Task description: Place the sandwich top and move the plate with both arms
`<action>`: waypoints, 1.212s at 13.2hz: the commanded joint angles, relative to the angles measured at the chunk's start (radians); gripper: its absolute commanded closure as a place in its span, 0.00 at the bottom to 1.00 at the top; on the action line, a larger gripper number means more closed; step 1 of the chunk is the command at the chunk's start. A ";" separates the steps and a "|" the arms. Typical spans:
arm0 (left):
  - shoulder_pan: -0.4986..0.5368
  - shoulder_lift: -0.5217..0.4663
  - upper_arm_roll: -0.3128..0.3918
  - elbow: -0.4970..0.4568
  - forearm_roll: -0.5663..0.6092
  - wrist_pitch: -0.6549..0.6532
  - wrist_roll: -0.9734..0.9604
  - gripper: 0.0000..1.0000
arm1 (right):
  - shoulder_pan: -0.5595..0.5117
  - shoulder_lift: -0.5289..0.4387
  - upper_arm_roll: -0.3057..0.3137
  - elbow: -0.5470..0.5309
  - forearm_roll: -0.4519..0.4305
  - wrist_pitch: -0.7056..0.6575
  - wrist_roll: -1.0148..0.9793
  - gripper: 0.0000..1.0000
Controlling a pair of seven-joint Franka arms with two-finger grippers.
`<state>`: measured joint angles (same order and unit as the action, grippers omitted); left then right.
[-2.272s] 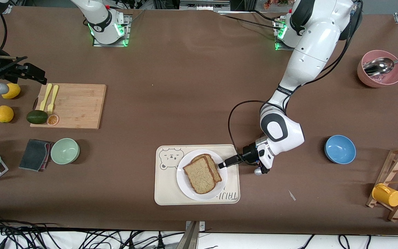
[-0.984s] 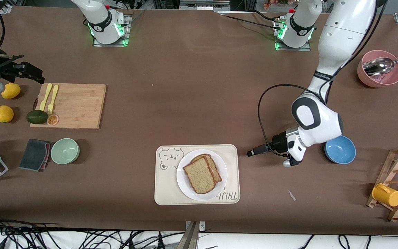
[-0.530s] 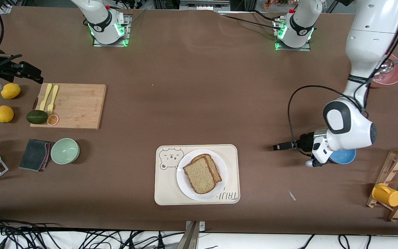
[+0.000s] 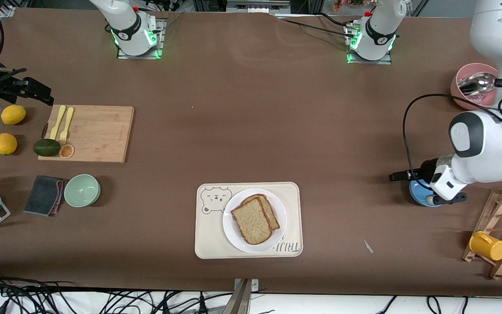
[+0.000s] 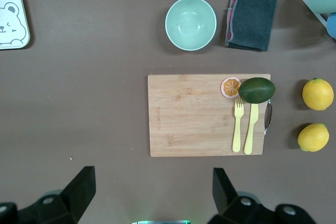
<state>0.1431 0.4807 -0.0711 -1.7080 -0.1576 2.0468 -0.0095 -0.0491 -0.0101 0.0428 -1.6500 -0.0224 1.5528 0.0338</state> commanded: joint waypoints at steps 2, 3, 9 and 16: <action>0.001 -0.143 -0.009 -0.024 0.157 -0.057 -0.163 0.00 | -0.002 -0.011 -0.003 0.001 0.009 -0.008 0.021 0.01; 0.001 -0.171 -0.013 -0.019 0.202 -0.062 -0.193 0.00 | -0.002 -0.014 -0.003 -0.001 0.007 -0.011 0.026 0.01; 0.003 -0.333 -0.013 0.067 0.233 -0.204 -0.187 0.00 | -0.002 -0.013 0.000 0.018 0.005 -0.011 0.026 0.00; 0.024 -0.333 -0.007 0.189 0.234 -0.277 -0.173 0.00 | -0.003 -0.007 -0.017 0.041 0.013 -0.022 0.011 0.00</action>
<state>0.1619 0.1331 -0.0699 -1.5504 0.0400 1.7991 -0.1833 -0.0494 -0.0121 0.0313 -1.6213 -0.0224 1.5487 0.0462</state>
